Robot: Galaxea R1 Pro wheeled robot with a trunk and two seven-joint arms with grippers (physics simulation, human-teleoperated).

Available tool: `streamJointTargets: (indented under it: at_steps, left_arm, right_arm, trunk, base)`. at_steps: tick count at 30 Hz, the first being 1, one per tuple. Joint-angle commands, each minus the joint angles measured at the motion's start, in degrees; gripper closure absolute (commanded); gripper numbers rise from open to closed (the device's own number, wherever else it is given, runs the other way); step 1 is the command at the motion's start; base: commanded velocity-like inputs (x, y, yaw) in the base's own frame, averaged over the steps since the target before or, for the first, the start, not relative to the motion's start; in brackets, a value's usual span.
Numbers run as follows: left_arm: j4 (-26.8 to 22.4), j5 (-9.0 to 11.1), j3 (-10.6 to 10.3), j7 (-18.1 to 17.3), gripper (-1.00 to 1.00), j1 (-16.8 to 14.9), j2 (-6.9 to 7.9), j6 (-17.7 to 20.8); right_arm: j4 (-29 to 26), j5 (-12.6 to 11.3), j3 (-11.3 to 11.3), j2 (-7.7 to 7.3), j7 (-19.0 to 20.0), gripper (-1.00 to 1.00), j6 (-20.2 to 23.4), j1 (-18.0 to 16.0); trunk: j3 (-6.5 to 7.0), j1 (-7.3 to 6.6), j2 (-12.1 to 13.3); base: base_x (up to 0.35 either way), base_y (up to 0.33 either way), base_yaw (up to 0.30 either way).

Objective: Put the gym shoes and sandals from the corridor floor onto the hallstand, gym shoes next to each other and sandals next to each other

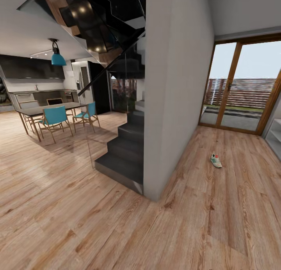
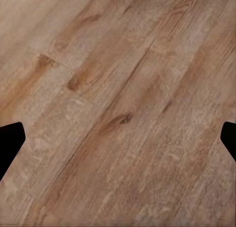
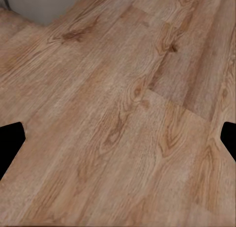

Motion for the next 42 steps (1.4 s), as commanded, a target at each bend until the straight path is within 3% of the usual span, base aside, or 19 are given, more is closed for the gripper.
streamJointTargets:
  at_steps: [1,10,14,20,32,42]
  left_arm:
    - [0.2,0.1,0.0,0.0,-1.00,0.0,-0.11,-0.2]
    - [0.3,0.0,0.1,0.0,-1.00,0.0,-0.23,-0.2]
    - [0.4,0.0,0.1,0.0,-1.00,0.0,-0.30,-0.2]
    - [0.5,0.0,0.1,0.0,-1.00,0.0,-0.32,-0.2]
    - [1.5,-0.1,-0.1,0.0,-1.00,0.0,-0.32,-0.3]
    - [1.6,0.0,-0.1,0.0,-1.00,0.0,-0.32,-0.3]
  right_arm:
    - [0.0,-0.1,-0.1,0.44,1.2,-1.00,-0.1,-0.1]
    - [-0.4,-1.1,-0.6,0.57,1.7,-1.00,-0.1,-0.1]
    - [-0.5,-3.5,-0.6,0.57,1.7,-1.00,-0.1,0.0]
    - [-0.5,-4.8,-0.5,0.57,1.7,-1.00,-0.1,-0.1]
    - [-0.2,-5.3,-0.3,0.65,1.6,-1.00,-0.1,-0.1]
    - [-0.1,-5.3,-0.4,0.66,1.5,-1.00,-0.1,0.0]
  trunk:
    - [-0.06,0.00,0.0]
    - [-0.06,0.00,0.0]
    - [-0.06,0.00,0.0]
    - [-0.06,0.00,0.0]
    - [-0.06,0.00,0.0]
    - [-0.06,0.00,0.0]
  base:
    - [0.000,-0.050,0.000]
    - [0.000,-0.201,0.000]
    - [0.000,-0.266,0.000]
    - [0.000,-0.270,0.000]
    - [0.042,-0.272,0.000]
    - [0.081,-0.272,-0.206]
